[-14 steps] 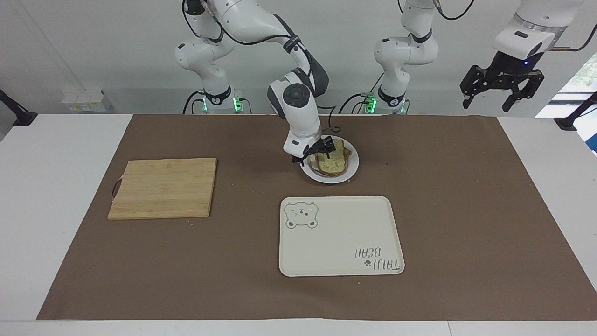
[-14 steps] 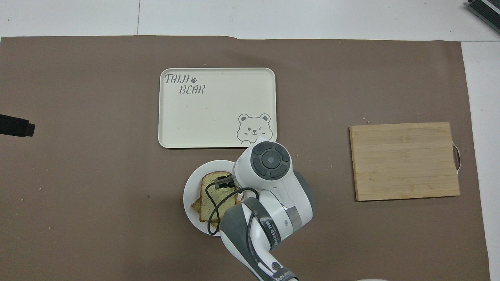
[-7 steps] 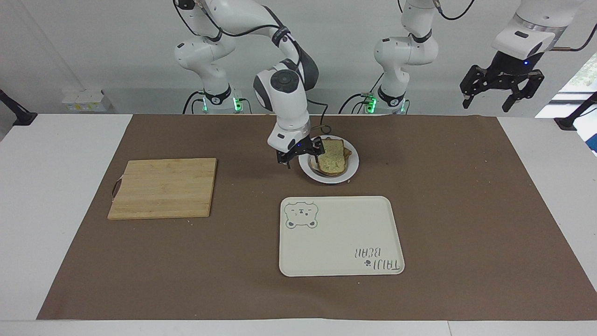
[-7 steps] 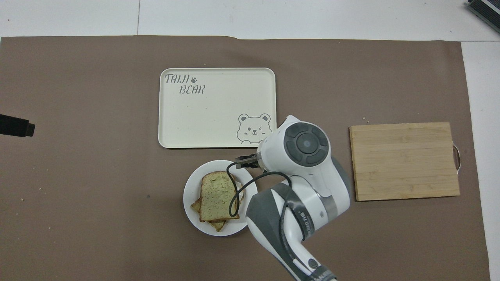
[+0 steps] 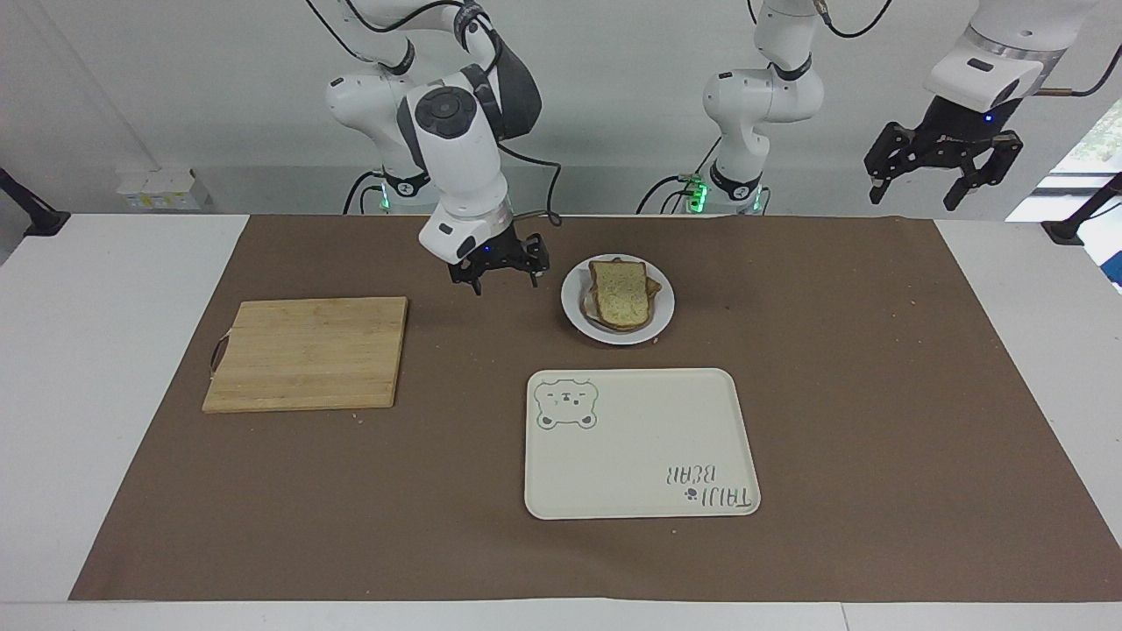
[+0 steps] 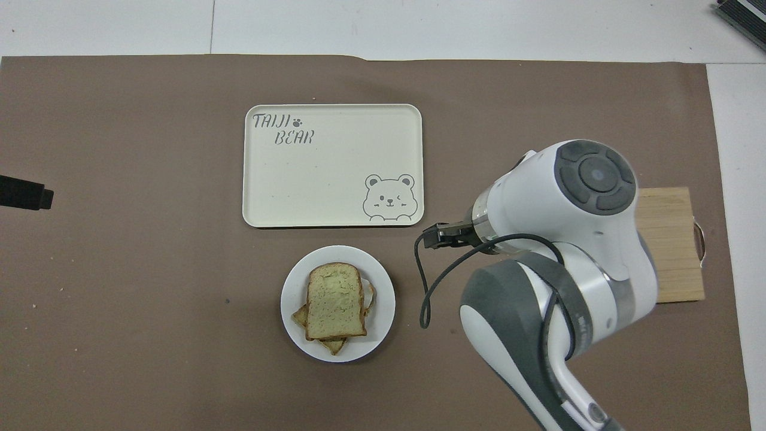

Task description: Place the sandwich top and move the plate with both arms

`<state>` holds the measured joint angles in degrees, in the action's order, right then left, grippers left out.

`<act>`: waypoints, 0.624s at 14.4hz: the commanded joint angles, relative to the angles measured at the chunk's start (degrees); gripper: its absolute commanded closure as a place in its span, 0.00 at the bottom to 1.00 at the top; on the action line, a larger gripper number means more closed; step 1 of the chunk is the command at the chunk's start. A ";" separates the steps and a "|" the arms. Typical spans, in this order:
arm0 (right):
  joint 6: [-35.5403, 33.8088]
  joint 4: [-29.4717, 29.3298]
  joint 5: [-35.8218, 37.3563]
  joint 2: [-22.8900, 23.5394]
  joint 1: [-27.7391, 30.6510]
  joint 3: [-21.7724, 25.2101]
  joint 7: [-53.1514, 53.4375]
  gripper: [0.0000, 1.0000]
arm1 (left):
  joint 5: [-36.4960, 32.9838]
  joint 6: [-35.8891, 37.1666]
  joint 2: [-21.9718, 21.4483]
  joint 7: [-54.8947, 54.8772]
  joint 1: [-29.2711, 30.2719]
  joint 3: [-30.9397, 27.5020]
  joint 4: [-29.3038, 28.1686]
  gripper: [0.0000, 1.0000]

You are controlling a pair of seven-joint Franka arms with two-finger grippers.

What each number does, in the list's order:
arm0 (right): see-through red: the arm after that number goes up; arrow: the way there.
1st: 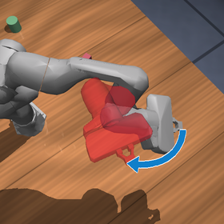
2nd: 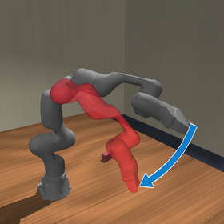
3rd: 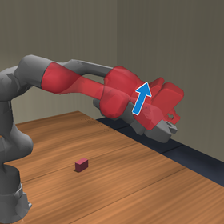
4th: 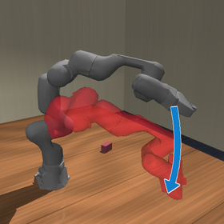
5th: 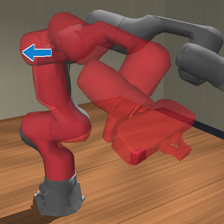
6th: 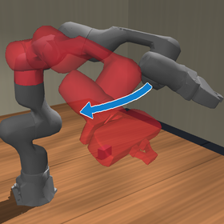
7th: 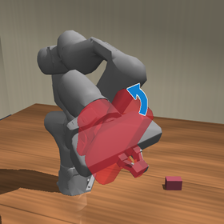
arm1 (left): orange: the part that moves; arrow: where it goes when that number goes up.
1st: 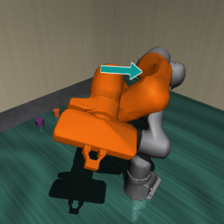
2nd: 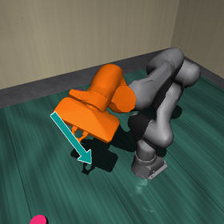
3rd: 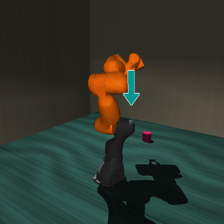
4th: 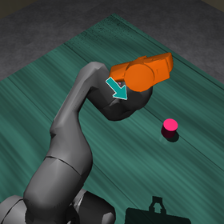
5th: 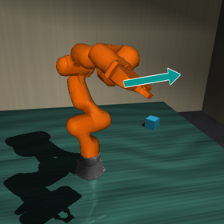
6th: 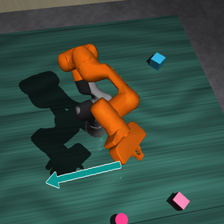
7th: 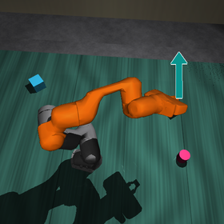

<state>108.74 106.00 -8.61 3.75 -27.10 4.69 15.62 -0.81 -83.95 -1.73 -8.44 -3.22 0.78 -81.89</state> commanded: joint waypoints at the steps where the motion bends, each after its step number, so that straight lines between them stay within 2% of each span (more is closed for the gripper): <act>1: -3.62 0.17 1.49 -2.52 3.89 -0.56 -3.57 0.00 | -0.34 0.72 -0.64 0.35 0.59 0.36 -0.03 0.00; 4: -5.82 0.17 5.17 -4.36 7.67 -0.56 -7.43 0.00 | -0.34 0.80 -0.64 0.35 0.59 0.36 -0.03 0.00; 8: -8.28 -0.44 5.36 -6.03 13.38 -0.47 -12.61 0.00 | -0.34 0.89 -0.64 0.35 0.59 0.36 -0.03 0.00; 9: -8.55 -0.61 5.44 -6.30 15.05 -0.47 -14.02 0.00 | -0.34 2.90 -0.81 0.44 0.59 0.36 -0.20 0.00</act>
<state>101.44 105.68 -4.40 -1.42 -14.99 4.87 4.53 -0.81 -83.50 -1.74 -8.43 -3.22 0.78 -81.89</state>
